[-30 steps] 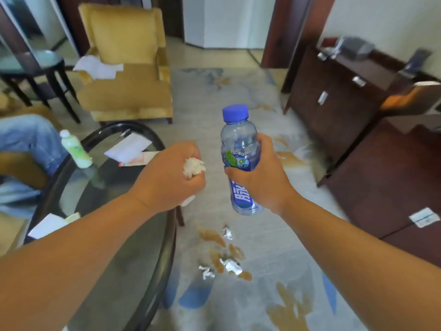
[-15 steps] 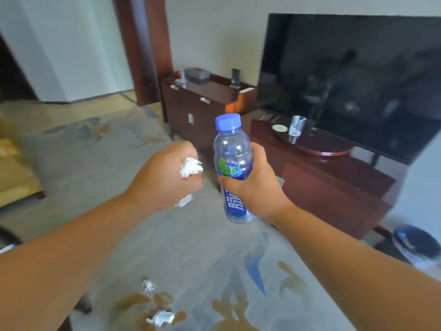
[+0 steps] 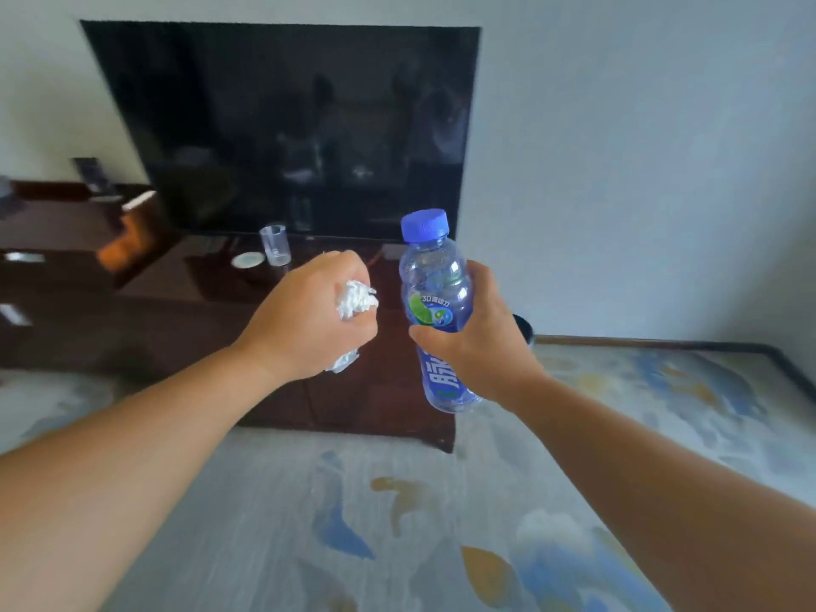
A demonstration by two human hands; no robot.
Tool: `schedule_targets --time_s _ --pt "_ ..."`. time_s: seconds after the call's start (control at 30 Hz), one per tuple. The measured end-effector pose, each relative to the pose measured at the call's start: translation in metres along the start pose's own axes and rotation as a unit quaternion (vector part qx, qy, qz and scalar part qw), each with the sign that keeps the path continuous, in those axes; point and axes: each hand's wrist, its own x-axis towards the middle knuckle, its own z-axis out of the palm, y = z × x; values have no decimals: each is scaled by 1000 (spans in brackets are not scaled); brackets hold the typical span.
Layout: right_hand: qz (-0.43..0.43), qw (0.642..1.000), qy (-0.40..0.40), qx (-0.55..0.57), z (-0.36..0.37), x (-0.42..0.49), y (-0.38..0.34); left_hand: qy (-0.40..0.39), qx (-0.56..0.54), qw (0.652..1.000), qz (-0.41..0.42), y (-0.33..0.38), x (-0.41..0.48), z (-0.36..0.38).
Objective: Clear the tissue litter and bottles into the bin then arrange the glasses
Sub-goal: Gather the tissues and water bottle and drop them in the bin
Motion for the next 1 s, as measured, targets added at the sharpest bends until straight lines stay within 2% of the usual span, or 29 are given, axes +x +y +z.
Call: schedule_targets --time_s 0.3,0.57,0.73,1.0 --pt "45 993 108 -7 -133 60 87 -59 -39 993 94 65 127 136" --pt "63 991 117 -11 -268 157 162 -69 -38 989 123 126 257 265" --pt "71 992 107 -8 -309 223 204 -90 -28 987 128 127 326 322" --pt "97 991 90 -1 -329 344 279 -109 -41 985 124 86 443 412"
